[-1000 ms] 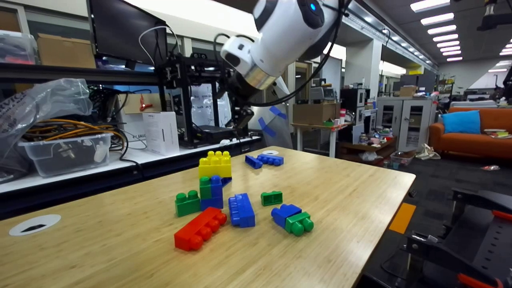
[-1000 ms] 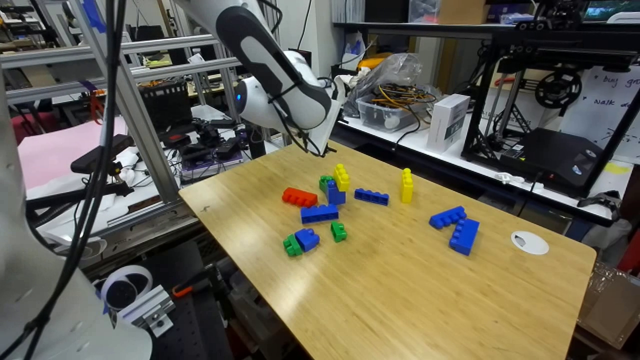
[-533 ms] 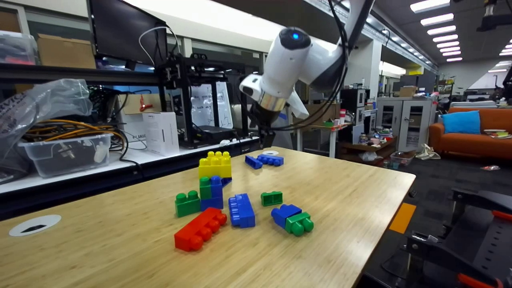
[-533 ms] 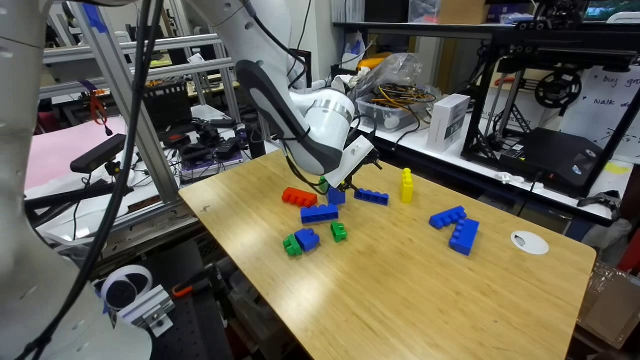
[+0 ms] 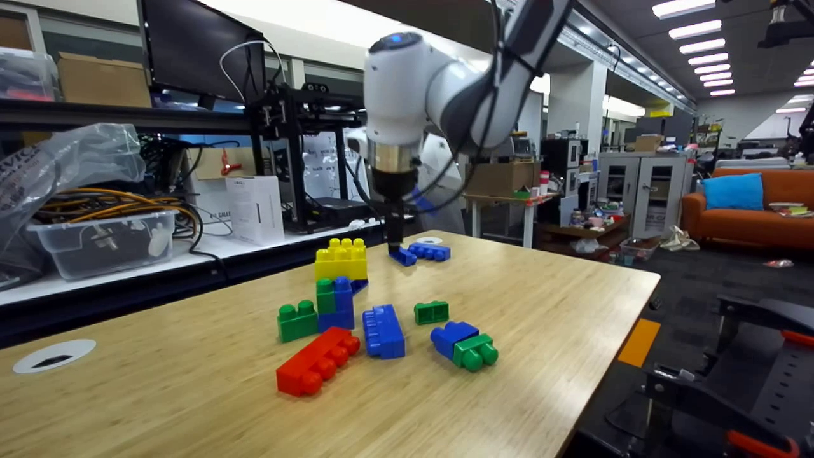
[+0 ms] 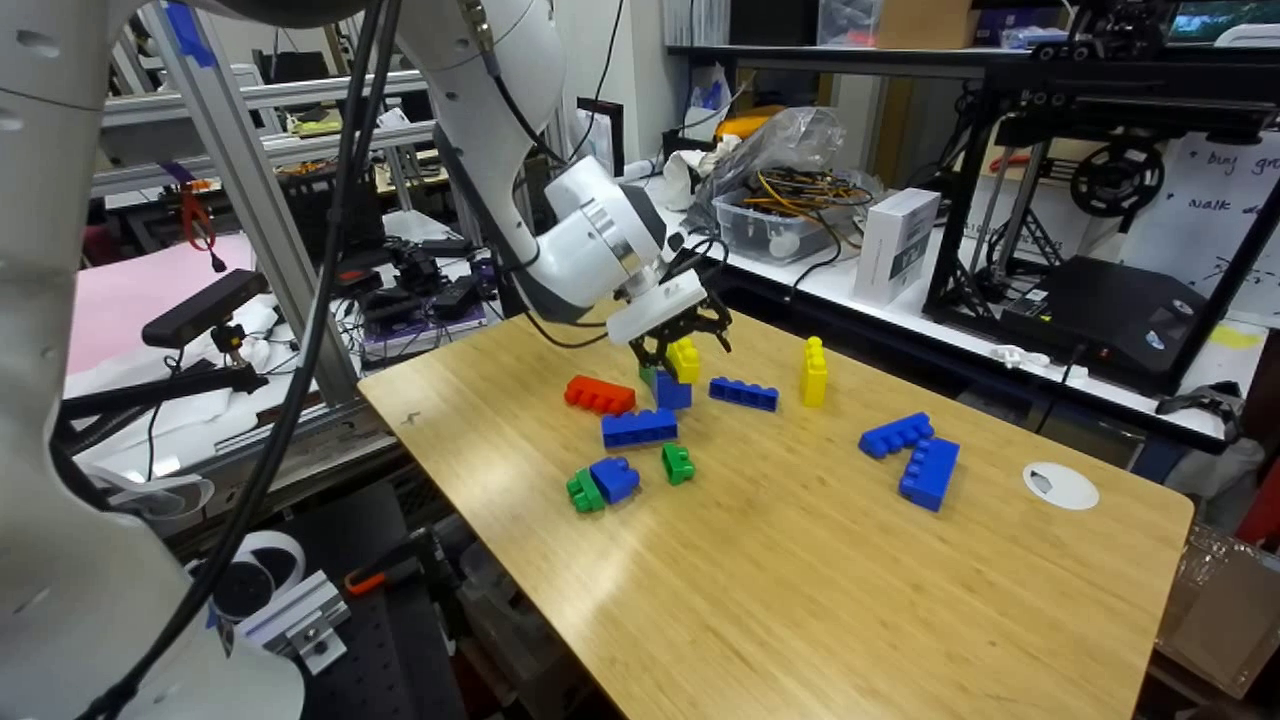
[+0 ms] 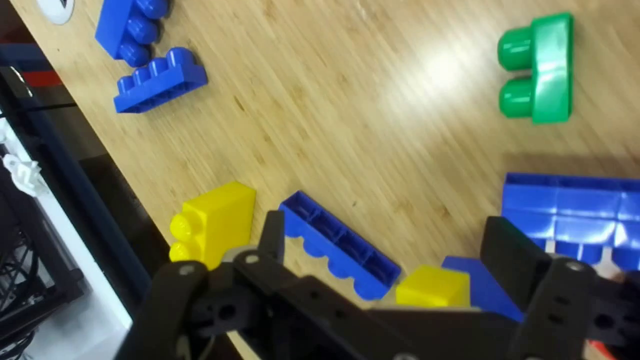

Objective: Pick up the yellow block on the right and place it on top of the stacked blocks

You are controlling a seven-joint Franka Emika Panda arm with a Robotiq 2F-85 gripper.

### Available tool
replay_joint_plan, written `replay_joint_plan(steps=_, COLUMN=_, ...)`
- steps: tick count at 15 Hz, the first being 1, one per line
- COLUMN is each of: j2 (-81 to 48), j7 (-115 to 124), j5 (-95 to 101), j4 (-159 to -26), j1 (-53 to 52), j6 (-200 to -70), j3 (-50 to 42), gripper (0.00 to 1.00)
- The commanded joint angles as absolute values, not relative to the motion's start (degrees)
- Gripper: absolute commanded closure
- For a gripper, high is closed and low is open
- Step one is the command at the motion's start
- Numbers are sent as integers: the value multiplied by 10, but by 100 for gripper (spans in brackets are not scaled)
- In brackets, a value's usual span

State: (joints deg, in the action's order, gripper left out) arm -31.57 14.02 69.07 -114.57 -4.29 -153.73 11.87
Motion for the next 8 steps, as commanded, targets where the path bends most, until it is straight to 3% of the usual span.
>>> replay_joint_plan(steps=1, j2=-299, j7=24, j5=531, j4=-1097, j1=-53, j6=-1475, j3=139, gripper=0)
replay_joint_plan(steps=8, j2=-316, j7=-64, j5=403, j4=-985, j1=-103, j6=-1418, j3=98, gripper=0)
